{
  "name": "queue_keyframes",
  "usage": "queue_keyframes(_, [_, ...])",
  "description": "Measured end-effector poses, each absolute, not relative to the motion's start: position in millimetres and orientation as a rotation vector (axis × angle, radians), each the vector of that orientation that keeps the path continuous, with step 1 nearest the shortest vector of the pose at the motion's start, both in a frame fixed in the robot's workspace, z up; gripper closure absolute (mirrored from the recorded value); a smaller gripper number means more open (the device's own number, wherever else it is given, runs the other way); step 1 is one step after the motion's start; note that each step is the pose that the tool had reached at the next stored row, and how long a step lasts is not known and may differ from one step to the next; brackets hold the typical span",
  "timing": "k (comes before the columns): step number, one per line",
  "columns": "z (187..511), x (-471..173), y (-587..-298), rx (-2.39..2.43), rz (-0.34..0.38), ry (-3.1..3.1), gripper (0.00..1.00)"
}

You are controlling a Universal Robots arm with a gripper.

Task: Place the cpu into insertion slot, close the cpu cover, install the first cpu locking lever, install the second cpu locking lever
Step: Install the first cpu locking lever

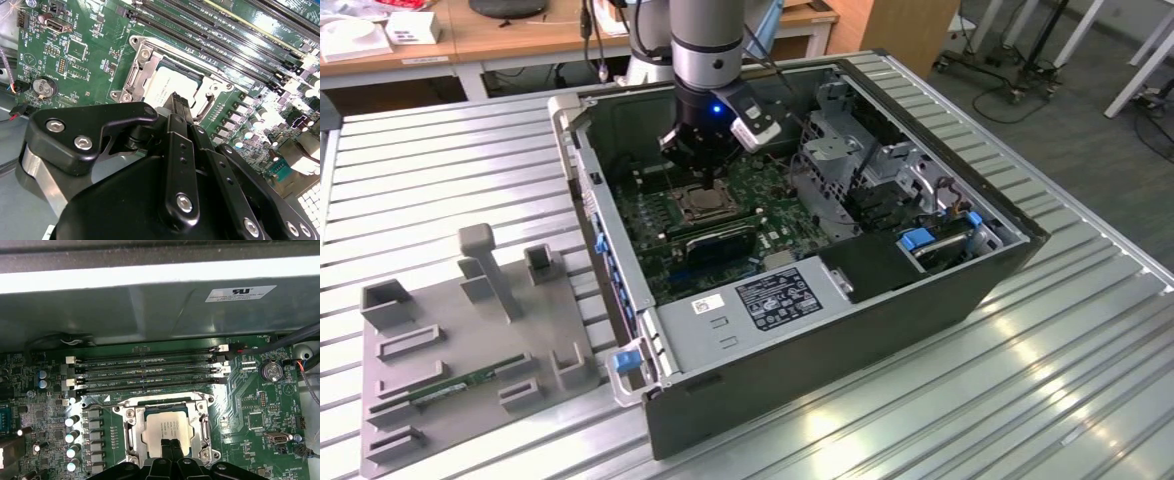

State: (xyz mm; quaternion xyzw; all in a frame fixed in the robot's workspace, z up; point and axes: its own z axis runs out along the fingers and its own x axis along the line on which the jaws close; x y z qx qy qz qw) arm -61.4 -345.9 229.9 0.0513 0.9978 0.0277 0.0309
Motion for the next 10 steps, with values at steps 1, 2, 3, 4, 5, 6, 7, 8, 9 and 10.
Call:
queue_keyframes(1, [229.9,-61.4,-345.9,0.158,0.085,3.075,0.89])
queue_keyframes(2, [229.9,-61.4,-345.9,0.158,0.085,3.075,0.89])
queue_keyframes(3, [229.9,-61.4,-345.9,0.158,0.085,3.075,0.89])
queue_keyframes(4, [229.9,-61.4,-345.9,0.158,0.085,3.075,0.89])
queue_keyframes(5, [229.9,-61.4,-345.9,0.158,0.085,3.075,0.89])
queue_keyframes(6, [229.9,-61.5,-345.9,0.158,0.085,3.075,0.89])
queue_keyframes(7, [229.8,-61.9,-345.9,0.158,0.086,3.074,0.89])
queue_keyframes(8, [229.8,-62.4,-345.9,0.158,0.086,3.074,0.89])
queue_keyframes(9, [229.8,-63.3,-345.9,0.158,0.086,3.074,0.89])
queue_keyframes(10, [229.8,-64.2,-345.9,0.158,0.086,3.074,0.89])
